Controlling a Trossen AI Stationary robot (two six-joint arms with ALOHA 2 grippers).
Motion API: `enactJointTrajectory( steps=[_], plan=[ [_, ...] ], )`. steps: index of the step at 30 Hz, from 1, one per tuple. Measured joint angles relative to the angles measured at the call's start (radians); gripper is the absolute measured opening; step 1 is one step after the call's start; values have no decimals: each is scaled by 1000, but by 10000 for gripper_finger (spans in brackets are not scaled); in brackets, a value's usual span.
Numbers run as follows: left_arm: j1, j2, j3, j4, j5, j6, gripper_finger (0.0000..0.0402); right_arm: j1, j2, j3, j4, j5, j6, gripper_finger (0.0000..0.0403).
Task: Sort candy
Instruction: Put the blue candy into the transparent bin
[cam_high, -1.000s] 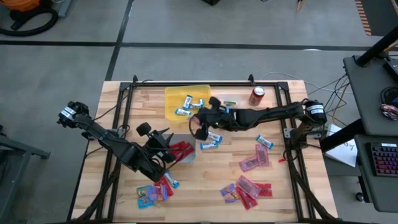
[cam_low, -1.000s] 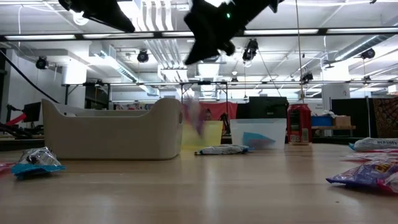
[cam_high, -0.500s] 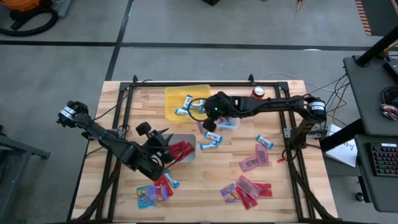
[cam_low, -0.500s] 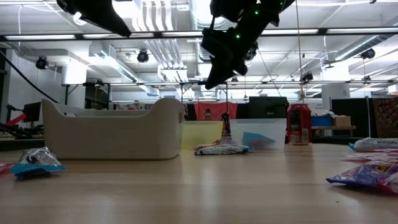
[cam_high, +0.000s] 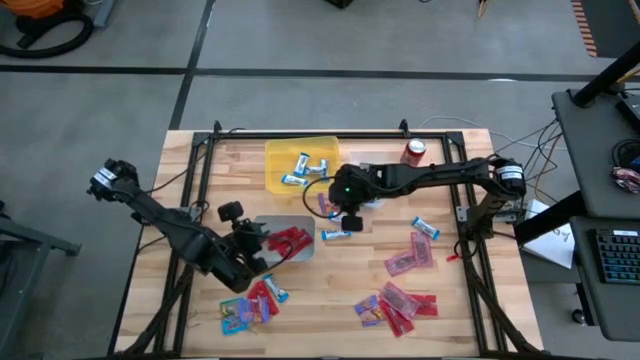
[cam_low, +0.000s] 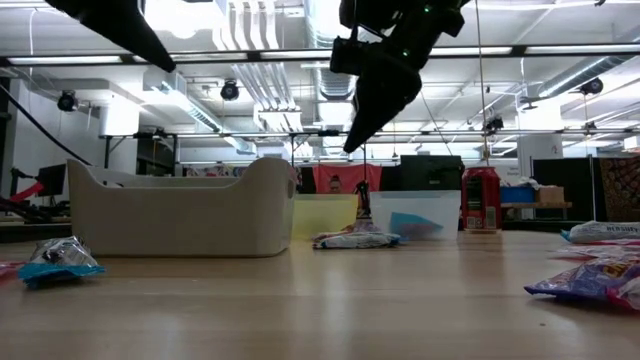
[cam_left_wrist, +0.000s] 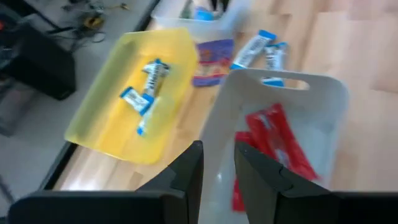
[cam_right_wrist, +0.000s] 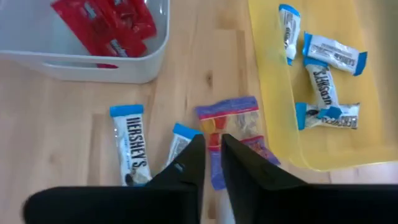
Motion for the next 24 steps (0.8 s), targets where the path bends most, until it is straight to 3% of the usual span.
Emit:
enactJointTrajectory(
  steps=[10,15,24],
  plan=[
    [-146,-102,-3,22,1,5,75,15,104,-1,34,97,34,153],
    [-221,-153,-24,57,-12,6,75,17,155,-1,72,93,20,171],
    [-294,-186,-32,72,-143,6,75,15,228,0,123,118,10,180]
  ],
)
